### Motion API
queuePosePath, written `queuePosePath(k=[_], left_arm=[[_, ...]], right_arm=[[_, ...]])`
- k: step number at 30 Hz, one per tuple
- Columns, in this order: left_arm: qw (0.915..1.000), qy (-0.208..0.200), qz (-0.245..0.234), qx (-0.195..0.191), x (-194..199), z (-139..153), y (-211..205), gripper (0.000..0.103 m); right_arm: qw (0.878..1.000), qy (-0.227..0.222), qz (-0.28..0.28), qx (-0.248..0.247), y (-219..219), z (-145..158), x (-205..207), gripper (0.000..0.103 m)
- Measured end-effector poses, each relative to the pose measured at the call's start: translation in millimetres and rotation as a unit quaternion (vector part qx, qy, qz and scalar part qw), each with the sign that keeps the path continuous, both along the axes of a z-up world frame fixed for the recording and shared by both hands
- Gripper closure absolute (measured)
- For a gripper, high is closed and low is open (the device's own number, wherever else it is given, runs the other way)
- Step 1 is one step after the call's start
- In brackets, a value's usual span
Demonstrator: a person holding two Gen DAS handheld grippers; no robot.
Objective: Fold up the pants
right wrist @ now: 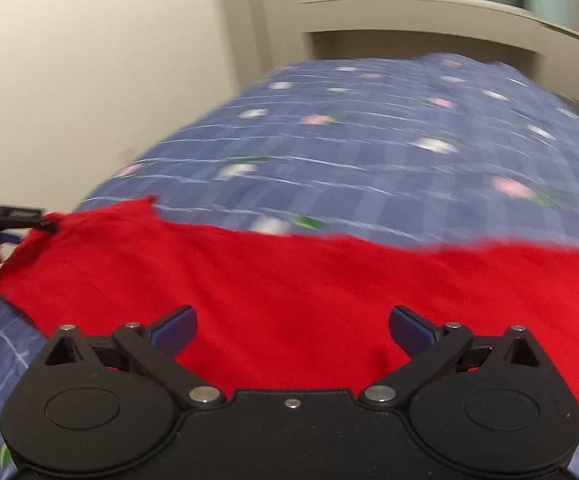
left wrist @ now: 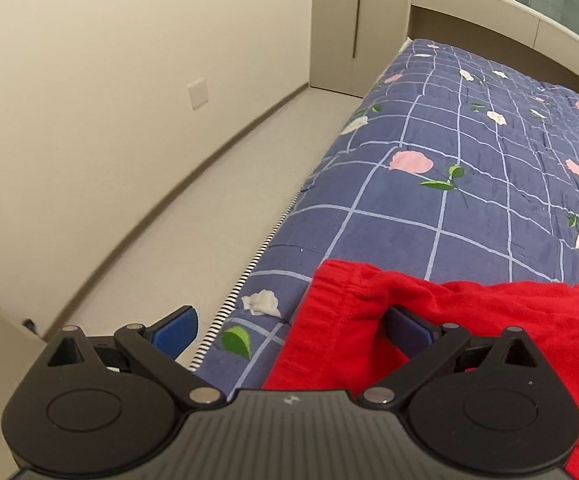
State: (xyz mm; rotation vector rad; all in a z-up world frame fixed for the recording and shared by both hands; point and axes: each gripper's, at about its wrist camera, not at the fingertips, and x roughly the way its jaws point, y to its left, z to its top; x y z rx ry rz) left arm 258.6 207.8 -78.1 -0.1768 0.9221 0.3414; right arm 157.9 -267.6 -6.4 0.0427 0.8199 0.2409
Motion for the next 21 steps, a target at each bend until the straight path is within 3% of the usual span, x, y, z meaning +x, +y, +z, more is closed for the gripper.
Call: queuePosePath(k=[9,15,21], left_arm=[[0.9992,-0.027,-0.027,0.01,-29.9,39.8,-69.6,0.0],[0.9927,-0.047,-0.111,-0.008,-40.6,62.5,-157.1,0.0],[0.9785,-0.048,-0.195,-0.046,-39.2,62.6,-250.0,0.0]], right_arm=[[0.992,-0.017,-0.122,0.01,-79.0,9.5,-48.6,0.001],[0.989,-0.032,-0.143,0.005,-109.1,12.2,-62.5,0.001],[0.982,-0.041,-0.181,0.016,-164.1,7.7,-67.1,0.001]])
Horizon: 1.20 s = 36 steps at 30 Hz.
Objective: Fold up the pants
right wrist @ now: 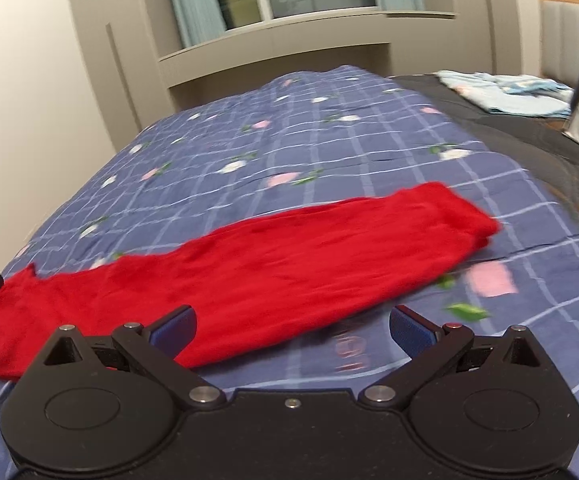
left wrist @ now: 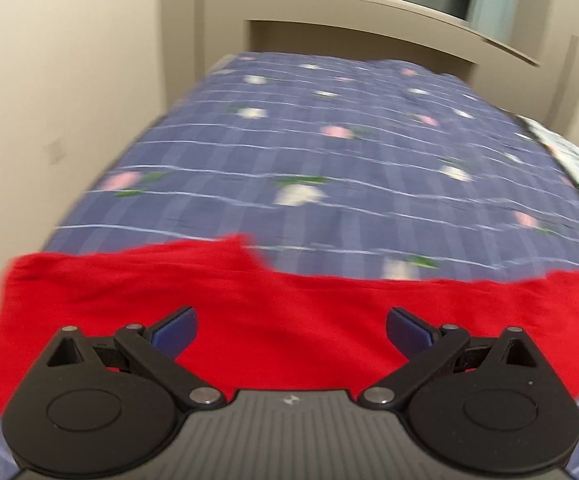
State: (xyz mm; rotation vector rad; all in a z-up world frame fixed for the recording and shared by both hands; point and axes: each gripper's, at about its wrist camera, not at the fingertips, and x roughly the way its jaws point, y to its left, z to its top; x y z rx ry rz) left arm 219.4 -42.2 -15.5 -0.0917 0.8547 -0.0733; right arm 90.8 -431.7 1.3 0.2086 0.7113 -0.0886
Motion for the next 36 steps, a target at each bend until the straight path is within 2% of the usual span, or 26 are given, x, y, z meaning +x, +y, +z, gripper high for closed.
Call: queuePosePath(k=[5,10,14,21,27,31,36], left_arm=[[0.998,0.008,-0.059,-0.022,7.2,-10.8,-70.5,0.0],[0.9942,0.014,-0.106,-0.009,15.5,-20.3,-132.3,0.0],[0.992,0.019,-0.124,-0.007,21.2,-23.7,-162.5,0.0],[0.9888,0.033,-0.145,0.007,26.1,-34.7,-190.5,0.0],[0.988,0.062,-0.139,0.025,30.6,-50.2,-197.1,0.0],[0.987,0.069,-0.141,0.036,30.2,-55.7,-200.3,0.0],[0.987,0.067,-0.139,0.044,28.0,-57.6,-203.0,0.0]], right_arm=[[0.999,-0.001,-0.038,0.025,-55.2,-9.2,11.4,0.0],[0.994,-0.003,-0.073,0.085,-105.5,-22.8,29.4,0.0],[0.987,0.002,-0.097,0.129,-131.9,-36.2,41.2,0.0],[0.982,-0.038,-0.089,0.16,-148.7,-52.2,47.5,0.0],[0.972,-0.077,-0.077,0.21,-157.5,-56.1,45.4,0.0],[0.975,-0.076,-0.075,0.195,-153.2,-55.2,47.6,0.002],[0.981,-0.058,-0.095,0.157,-144.9,-53.7,51.1,0.016]])
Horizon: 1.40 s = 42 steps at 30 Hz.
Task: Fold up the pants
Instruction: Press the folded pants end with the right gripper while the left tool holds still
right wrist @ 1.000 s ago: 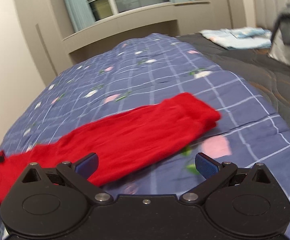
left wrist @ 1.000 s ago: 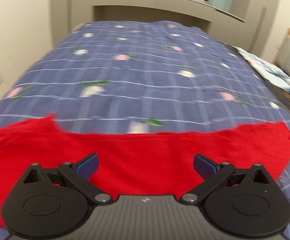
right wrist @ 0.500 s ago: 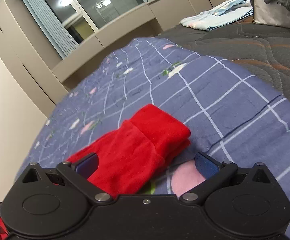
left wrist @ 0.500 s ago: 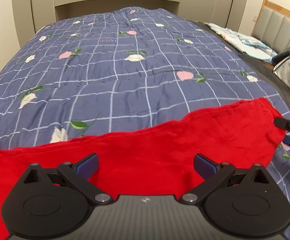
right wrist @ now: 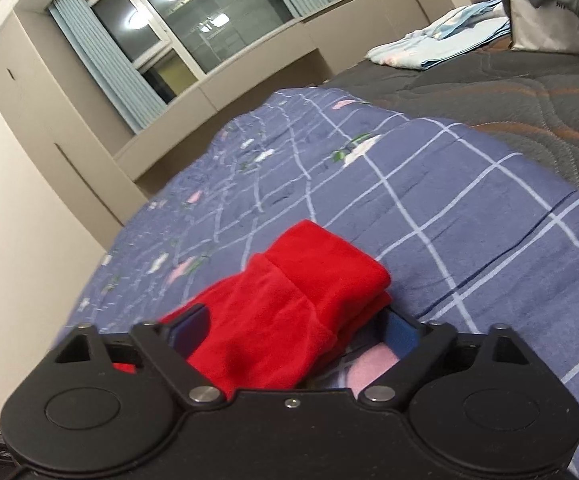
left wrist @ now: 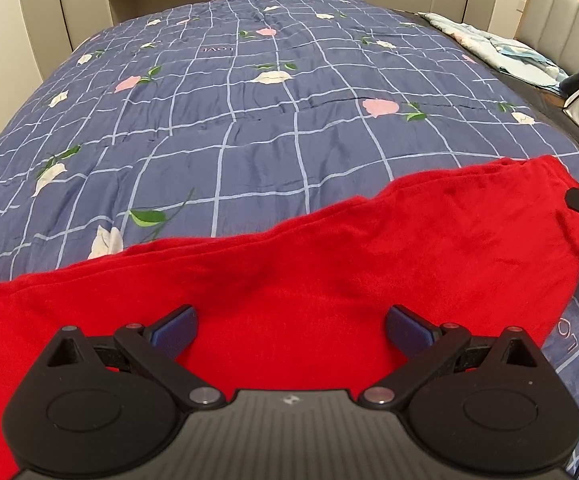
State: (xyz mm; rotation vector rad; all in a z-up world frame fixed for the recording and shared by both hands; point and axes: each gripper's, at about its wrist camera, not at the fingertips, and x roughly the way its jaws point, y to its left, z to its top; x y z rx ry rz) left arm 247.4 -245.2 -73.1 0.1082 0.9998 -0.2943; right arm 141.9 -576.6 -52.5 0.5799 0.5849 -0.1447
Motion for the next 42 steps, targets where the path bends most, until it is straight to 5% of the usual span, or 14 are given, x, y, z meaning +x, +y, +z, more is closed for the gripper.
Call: queuePosePath(k=[9,36,42], left_arm=[[1.0,-0.002,-0.004,0.007,-0.7,-1.2,-1.6,0.0],[0.9999,-0.001,-0.006,0.016,-0.5,-2.8,-3.9,0.0],[0.9997,0.004,-0.006,0.021,0.8,-2.1,-5.5,0.0]], right_arm=[[0.998,0.023,0.0,-0.054,12.3,-3.5,7.1,0.019],[0.997,0.026,0.003,-0.073,18.3,-4.9,8.2,0.018],[0.996,0.027,-0.013,-0.083,19.0,-5.5,5.8,0.03]])
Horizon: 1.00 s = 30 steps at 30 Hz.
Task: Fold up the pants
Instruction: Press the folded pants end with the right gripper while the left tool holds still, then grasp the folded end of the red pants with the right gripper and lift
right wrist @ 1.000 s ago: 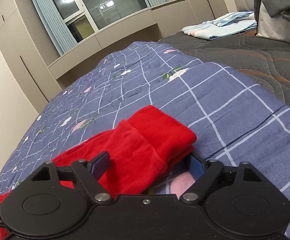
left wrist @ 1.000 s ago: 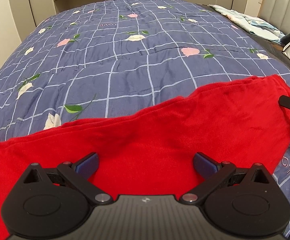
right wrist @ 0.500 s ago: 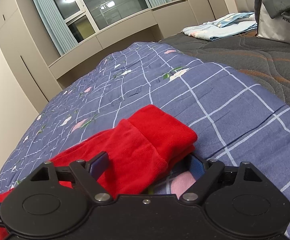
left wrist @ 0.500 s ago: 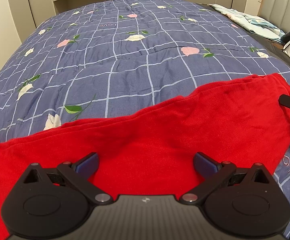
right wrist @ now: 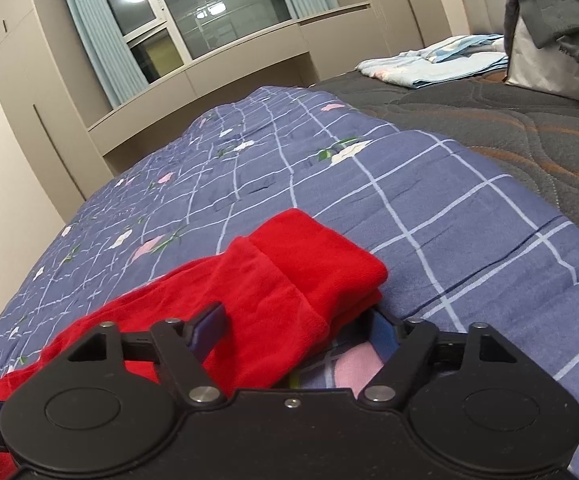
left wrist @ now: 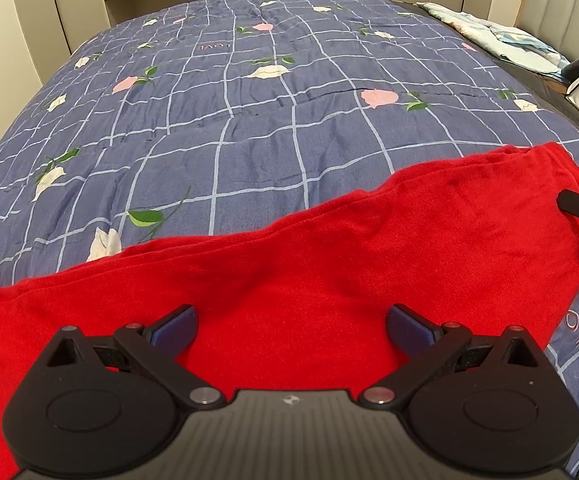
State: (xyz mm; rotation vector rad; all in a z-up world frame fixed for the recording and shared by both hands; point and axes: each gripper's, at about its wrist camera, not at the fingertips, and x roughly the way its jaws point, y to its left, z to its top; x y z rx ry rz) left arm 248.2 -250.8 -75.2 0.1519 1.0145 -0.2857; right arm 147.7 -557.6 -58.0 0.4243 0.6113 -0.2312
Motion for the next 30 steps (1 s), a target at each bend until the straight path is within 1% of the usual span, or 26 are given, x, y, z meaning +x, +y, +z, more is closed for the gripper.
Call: queuePosePath(k=[1,3,7,10,11,14,16,19,22,24,30], left_arm=[[1.0,0.001,0.0,0.0,0.3,0.2,0.0,0.0],[1.0,0.003,0.0,0.0,0.9,0.2,0.3,0.0],[1.0,0.005,0.001,-0.004,1.9,0.0,1.1,0.0],[1.0,0.007,-0.002,-0.006,2.3,0.0,2.3,0.0],[0.9999,0.007,-0.003,-0.006,2.7,-0.3,2.6,0.0],[0.9999,0.012,-0.006,-0.01,4.3,-0.4,3.9,0.0],[0.9998,0.015,-0.007,-0.011,5.5,-0.1,4.4,0.0],[0.9996,0.022,-0.011,-0.009,6.5,2.2,4.9,0.0],[0.9994,0.03,-0.013,-0.009,5.6,7.5,7.7,0.0],[0.9993,0.033,-0.008,-0.017,3.5,13.1,13.7,0.0],[0.9972,0.03,0.029,-0.062,-0.9,38.8,45.9,0.0]], right_arm=[[1.0,-0.001,-0.005,0.002,-1.6,-0.2,-0.5,0.034],[1.0,-0.002,-0.011,0.008,-4.6,-0.7,-1.3,0.038],[1.0,-0.001,-0.021,0.017,-9.1,0.2,-1.5,0.053],[1.0,0.006,-0.02,0.018,-11.3,3.4,-0.8,0.058],[1.0,0.01,-0.018,0.012,-9.7,5.2,0.6,0.059],[1.0,0.023,-0.007,-0.016,-0.3,11.0,4.8,0.067],[0.999,0.028,-0.002,-0.029,4.0,15.4,7.0,0.075],[0.998,0.031,0.005,-0.052,11.3,24.7,8.1,0.083],[0.997,0.026,0.017,-0.077,21.4,38.8,7.4,0.084],[0.995,0.018,0.027,-0.091,30.3,50.6,7.1,0.084],[0.988,-0.016,0.072,-0.135,70.0,90.7,8.3,0.085]])
